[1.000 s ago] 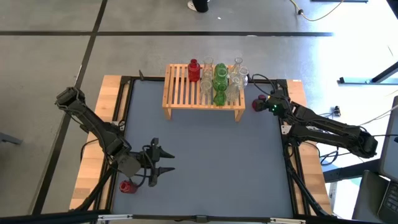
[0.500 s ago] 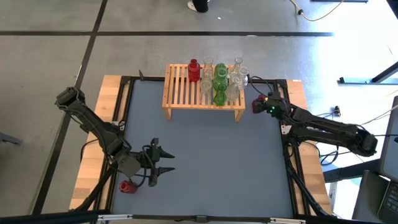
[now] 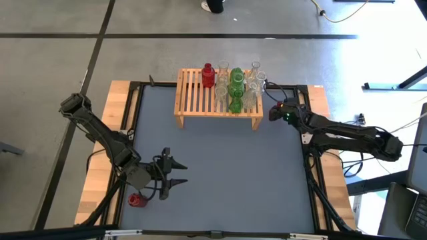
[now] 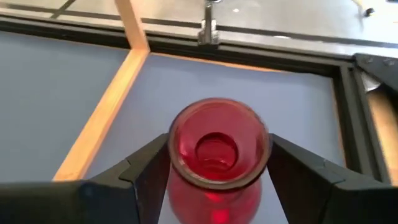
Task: Sort vases onto shelf
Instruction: Put the red vase on the shelf aligned with the other red vase
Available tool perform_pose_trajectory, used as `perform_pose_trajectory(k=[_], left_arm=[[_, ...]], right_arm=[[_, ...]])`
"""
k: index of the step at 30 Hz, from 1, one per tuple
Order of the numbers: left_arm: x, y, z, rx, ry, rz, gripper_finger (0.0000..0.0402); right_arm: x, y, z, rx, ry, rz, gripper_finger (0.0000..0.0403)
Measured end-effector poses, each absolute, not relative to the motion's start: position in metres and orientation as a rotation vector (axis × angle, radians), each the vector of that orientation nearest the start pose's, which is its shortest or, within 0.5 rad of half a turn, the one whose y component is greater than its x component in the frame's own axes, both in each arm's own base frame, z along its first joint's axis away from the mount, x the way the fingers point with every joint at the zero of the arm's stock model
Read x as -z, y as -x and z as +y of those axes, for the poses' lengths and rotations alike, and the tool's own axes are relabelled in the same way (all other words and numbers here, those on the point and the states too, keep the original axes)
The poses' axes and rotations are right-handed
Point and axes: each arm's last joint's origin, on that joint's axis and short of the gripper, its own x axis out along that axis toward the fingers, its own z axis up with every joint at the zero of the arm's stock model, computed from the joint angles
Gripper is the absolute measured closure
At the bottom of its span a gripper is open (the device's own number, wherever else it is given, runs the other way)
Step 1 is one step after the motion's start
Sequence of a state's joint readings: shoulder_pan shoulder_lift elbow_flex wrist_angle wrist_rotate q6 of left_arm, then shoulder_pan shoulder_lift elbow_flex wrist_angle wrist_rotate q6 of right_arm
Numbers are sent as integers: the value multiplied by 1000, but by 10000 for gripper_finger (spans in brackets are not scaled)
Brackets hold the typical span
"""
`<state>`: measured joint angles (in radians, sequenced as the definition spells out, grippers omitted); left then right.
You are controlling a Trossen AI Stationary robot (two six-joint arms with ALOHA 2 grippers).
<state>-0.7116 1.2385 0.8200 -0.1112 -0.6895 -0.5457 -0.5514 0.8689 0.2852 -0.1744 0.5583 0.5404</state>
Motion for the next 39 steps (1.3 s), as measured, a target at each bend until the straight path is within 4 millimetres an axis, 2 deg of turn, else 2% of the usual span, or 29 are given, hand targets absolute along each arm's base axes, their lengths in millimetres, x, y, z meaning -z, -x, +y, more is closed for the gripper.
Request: perform_pose_trajectory(k=[11,21,32,39], left_arm=[[-263,-209,-156,-88,197,394,184],[-263,-209,-156,-88,197,394,184],[-263,-209,-156,-88,195,395,184],[-263,-209,-156,-87,196,395,184]], right_arm=[[-157,-125,-95,1237,-409,501,164],[-156,-125,-95,1230,-402,524,237],[-157,-124,-93,1200,-398,544,241],[-177,-119,-90,1173,-414,565,242]])
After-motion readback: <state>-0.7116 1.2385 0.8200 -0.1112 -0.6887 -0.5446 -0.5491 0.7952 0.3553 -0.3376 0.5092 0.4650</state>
